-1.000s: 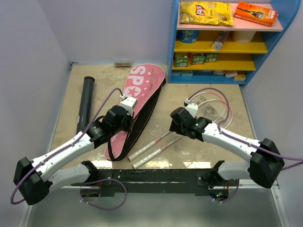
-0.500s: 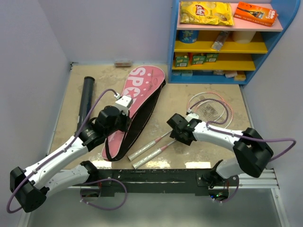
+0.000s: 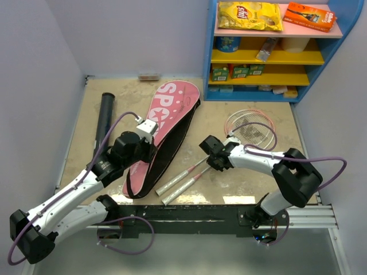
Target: Pack up the badminton gear
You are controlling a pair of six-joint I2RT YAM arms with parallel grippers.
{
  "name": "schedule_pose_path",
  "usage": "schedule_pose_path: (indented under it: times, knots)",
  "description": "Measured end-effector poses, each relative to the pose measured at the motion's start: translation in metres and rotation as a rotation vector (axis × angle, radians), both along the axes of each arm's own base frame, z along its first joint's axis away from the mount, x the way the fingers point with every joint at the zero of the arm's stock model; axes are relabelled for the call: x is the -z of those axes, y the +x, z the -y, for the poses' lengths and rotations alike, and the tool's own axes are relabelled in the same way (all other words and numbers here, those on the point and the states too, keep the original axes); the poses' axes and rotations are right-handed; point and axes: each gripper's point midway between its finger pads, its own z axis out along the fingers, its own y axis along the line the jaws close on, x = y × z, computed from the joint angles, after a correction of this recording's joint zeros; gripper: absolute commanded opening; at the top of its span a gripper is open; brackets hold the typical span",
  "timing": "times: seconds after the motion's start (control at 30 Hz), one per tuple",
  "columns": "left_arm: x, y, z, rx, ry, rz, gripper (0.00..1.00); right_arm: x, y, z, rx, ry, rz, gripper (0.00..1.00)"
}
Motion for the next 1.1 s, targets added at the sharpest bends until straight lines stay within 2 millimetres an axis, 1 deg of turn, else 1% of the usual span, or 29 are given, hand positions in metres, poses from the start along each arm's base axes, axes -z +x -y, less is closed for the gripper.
schedule_pose_path:
  times: [0.13,0.2,0.3,0.37,0.57,0.63,0.7,0.77,0.8,0.87,0.97,1.03,1.1]
  knots:
    - [-0.001,-0.001,-0.002,0.001,-0.010,0.003,0.00,-0.002,0.003,-0.001,0.021,0.013,0.017,0.00]
    - [-0.002,0.000,-0.002,0.000,-0.011,0.006,0.00,-0.005,0.001,0.002,0.028,0.002,0.025,0.00]
    - [-0.002,0.000,-0.002,0.001,-0.013,0.006,0.00,-0.015,-0.016,0.011,-0.011,-0.055,0.012,0.00]
    - [-0.002,0.000,-0.003,0.002,-0.016,0.005,0.00,-0.025,-0.026,0.011,-0.050,-0.075,0.014,0.00]
    - [-0.004,0.002,-0.004,-0.004,-0.025,0.007,0.00,-0.068,-0.048,0.000,-0.148,-0.091,0.059,0.00]
    - [-0.004,0.003,-0.005,-0.008,-0.025,0.007,0.00,-0.077,-0.056,-0.005,-0.177,-0.089,0.070,0.00]
    - [-0.004,0.003,-0.006,-0.010,-0.025,0.007,0.00,-0.083,-0.068,-0.006,-0.206,-0.098,0.075,0.00]
    - [-0.004,0.003,-0.006,-0.011,-0.025,0.008,0.00,-0.086,-0.084,-0.004,-0.246,-0.112,0.068,0.00]
    - [-0.004,0.003,-0.006,-0.012,-0.026,0.008,0.00,-0.087,-0.088,-0.004,-0.256,-0.116,0.065,0.00]
    - [-0.004,0.004,-0.006,-0.014,-0.026,0.008,0.00,-0.090,-0.102,-0.005,-0.296,-0.130,0.058,0.00]
    - [-0.004,0.005,-0.006,-0.015,-0.028,0.010,0.00,-0.098,-0.119,-0.012,-0.357,-0.143,0.062,0.00]
    - [-0.005,0.005,-0.006,-0.015,-0.029,0.011,0.00,-0.107,-0.129,-0.022,-0.400,-0.139,0.069,0.00]
    - [-0.004,0.005,-0.006,-0.015,-0.029,0.010,0.00,-0.114,-0.135,-0.037,-0.435,-0.131,0.078,0.00]
